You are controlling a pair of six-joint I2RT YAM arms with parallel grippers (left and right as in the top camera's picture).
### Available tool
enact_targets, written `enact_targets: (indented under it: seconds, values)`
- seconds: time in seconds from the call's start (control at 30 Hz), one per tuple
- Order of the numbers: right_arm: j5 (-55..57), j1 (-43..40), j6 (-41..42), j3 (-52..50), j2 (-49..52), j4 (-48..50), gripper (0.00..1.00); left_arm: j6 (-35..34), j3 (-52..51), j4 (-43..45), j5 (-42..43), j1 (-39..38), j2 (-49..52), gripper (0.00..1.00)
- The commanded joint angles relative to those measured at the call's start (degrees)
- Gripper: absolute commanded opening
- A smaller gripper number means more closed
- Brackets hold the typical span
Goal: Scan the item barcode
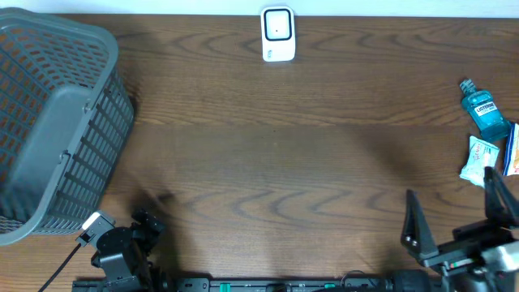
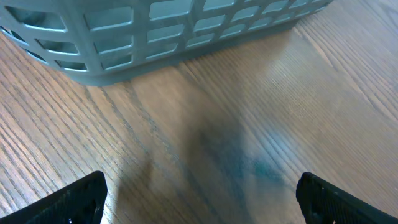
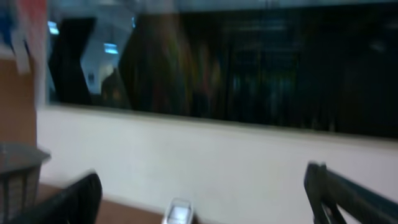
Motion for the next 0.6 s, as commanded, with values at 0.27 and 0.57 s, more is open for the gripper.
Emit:
enact_targets:
  seconds: [0.27, 0.57]
  values:
    - [-0.02, -2.12, -0.09, -23.37, -6.60, 19.74, 0.99, 0.33, -0.46, -1.79, -0.11, 0.20, -0.28, 0.98]
    - [2.73, -7.72, 0.70, -35.65, -6.60, 28.22, 0.99, 0.33, -0.46, -1.79, -0.11, 0.20, -0.28, 0.98]
